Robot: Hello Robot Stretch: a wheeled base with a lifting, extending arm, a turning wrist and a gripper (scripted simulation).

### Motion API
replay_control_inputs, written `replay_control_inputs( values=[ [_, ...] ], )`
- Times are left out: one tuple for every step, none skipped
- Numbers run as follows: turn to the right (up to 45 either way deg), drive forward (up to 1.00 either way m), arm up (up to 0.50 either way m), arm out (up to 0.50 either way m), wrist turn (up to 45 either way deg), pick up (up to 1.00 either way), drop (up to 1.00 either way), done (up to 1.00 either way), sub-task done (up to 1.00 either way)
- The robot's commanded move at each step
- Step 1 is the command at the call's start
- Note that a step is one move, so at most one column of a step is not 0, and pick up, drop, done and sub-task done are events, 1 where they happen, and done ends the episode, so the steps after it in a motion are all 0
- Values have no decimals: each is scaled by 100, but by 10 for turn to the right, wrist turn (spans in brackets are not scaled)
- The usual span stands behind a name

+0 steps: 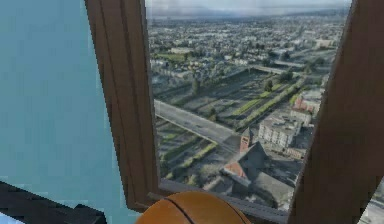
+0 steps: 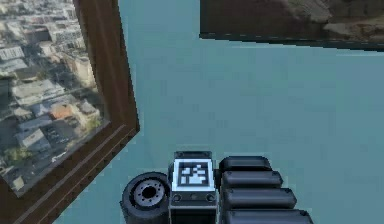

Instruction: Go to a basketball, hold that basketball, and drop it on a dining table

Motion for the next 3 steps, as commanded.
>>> replay_control_inputs(
  values=[
    [-450,0,0,0,0,0,0,0,0],
    [-450,0,0,0,0,0,0,0,0],
    [-450,0,0,0,0,0,0,0,0]
  ],
)
